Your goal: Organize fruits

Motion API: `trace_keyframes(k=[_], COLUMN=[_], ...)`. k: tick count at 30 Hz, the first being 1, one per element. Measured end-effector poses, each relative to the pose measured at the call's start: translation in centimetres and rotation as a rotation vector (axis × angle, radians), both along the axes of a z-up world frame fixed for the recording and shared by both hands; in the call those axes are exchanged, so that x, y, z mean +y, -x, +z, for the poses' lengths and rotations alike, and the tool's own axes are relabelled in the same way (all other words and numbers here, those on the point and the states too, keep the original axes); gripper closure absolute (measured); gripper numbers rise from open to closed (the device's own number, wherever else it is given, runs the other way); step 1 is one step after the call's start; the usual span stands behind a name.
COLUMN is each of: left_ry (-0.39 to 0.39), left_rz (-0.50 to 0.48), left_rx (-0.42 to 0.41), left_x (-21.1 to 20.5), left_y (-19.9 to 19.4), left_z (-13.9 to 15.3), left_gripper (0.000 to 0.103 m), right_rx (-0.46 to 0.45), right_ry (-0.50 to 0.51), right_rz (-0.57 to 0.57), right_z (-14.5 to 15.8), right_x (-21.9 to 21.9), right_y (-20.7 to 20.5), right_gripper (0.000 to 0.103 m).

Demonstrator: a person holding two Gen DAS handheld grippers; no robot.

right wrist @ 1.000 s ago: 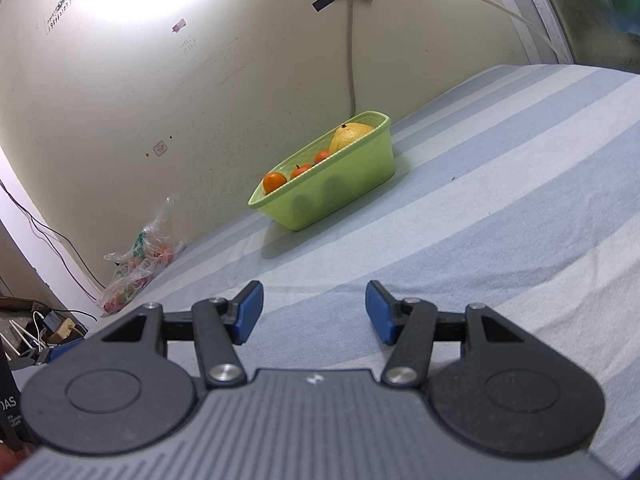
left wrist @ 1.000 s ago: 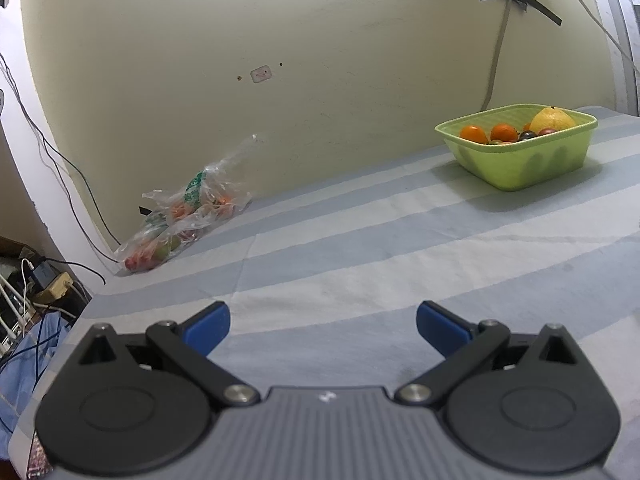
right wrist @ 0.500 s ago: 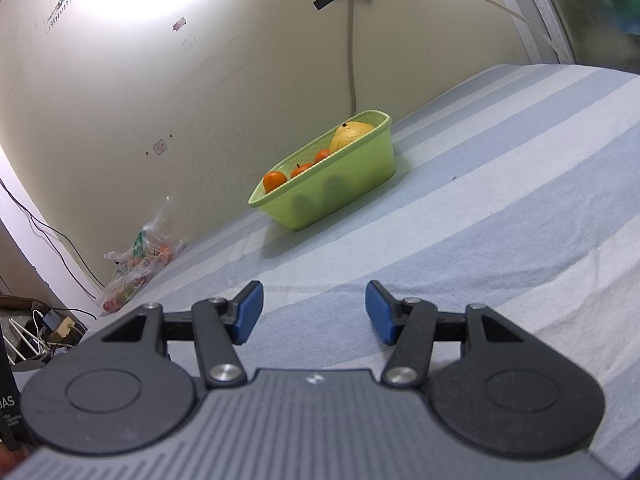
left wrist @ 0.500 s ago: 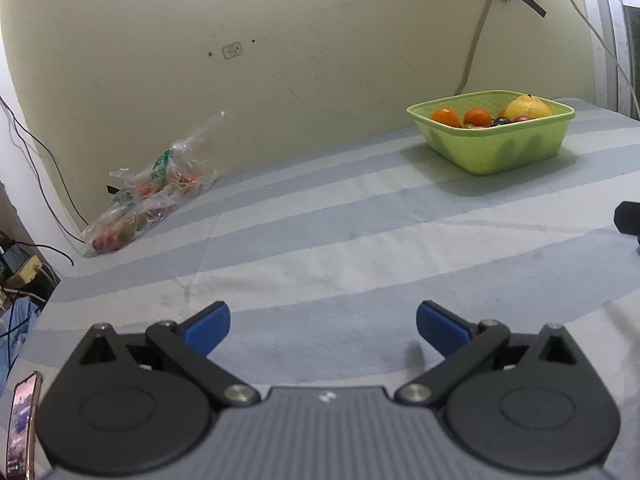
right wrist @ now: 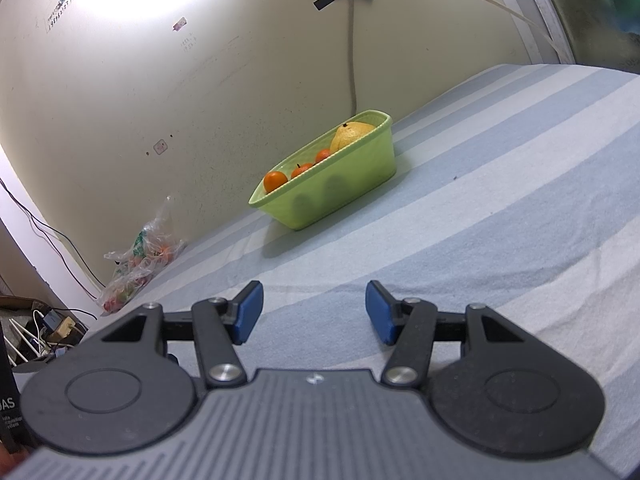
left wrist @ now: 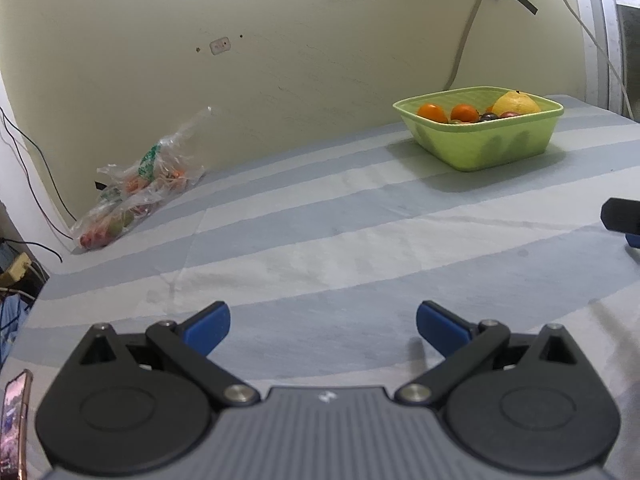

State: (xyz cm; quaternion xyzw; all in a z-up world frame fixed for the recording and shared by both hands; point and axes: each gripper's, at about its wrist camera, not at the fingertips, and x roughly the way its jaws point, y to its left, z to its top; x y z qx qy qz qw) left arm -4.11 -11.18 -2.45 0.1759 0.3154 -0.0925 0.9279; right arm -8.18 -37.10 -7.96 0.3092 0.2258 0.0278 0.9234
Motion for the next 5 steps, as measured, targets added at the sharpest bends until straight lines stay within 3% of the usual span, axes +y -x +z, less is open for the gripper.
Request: trace_keyframes(k=[5], left_ry=[0.04], left_rz=[-0.036], left_rx=[0.025], left_x=[-0.06], left_y=[-0.02], left_z=[0.03], left_gripper=[0.0], right_rx=[-0.003], right_ry=[0.004], right_rz=[0.001], right_z=[0.13], right_x=[0.03], right_y=[0.09], right_gripper=[0.044])
